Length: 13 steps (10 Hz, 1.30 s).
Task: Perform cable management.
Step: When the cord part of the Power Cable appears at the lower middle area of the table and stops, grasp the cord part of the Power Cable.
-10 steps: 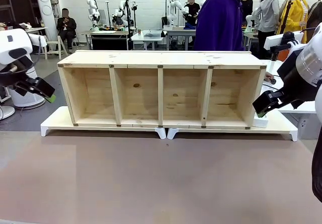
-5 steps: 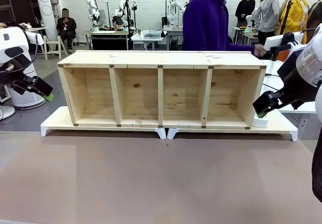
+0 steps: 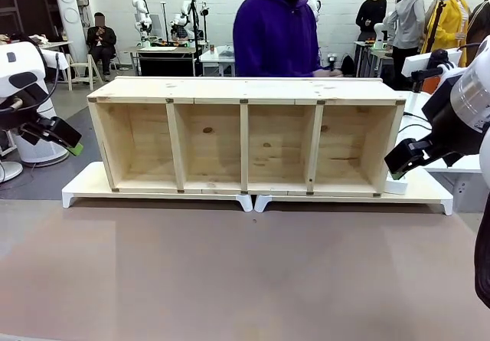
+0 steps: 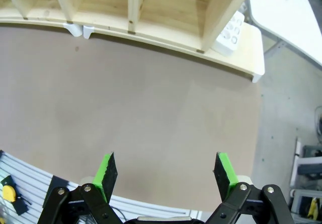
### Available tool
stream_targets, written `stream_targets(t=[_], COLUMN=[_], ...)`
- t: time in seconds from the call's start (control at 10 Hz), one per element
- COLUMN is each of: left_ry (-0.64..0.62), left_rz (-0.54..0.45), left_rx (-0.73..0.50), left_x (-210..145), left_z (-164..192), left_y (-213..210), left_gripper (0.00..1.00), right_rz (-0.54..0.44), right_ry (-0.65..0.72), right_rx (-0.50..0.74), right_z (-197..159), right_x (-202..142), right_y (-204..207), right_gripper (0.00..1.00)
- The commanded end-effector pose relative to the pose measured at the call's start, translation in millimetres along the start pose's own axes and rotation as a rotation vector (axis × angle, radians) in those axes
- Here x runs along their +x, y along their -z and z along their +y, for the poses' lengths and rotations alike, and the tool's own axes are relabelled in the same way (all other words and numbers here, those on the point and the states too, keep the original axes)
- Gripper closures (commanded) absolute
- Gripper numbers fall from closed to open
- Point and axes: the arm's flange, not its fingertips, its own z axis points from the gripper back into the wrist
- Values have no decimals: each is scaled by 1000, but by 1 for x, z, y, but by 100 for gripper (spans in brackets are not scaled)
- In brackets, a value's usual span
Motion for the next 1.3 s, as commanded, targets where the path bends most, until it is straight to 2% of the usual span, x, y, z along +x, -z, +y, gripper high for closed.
stream_targets(t=[0.0,1.2], left_ry=[-14,-14], left_rz=[3,3], left_rx=[2,2], left_x=[0,0], left_z=[0,0], left_y=[1,1], left_gripper=[0,0], right_rz=[-3,-3], right_ry=[-1,-1], right_rx=[-1,-1], right_z=[0,0], right_x=[0,0], right_y=[0,0], right_gripper=[0,0])
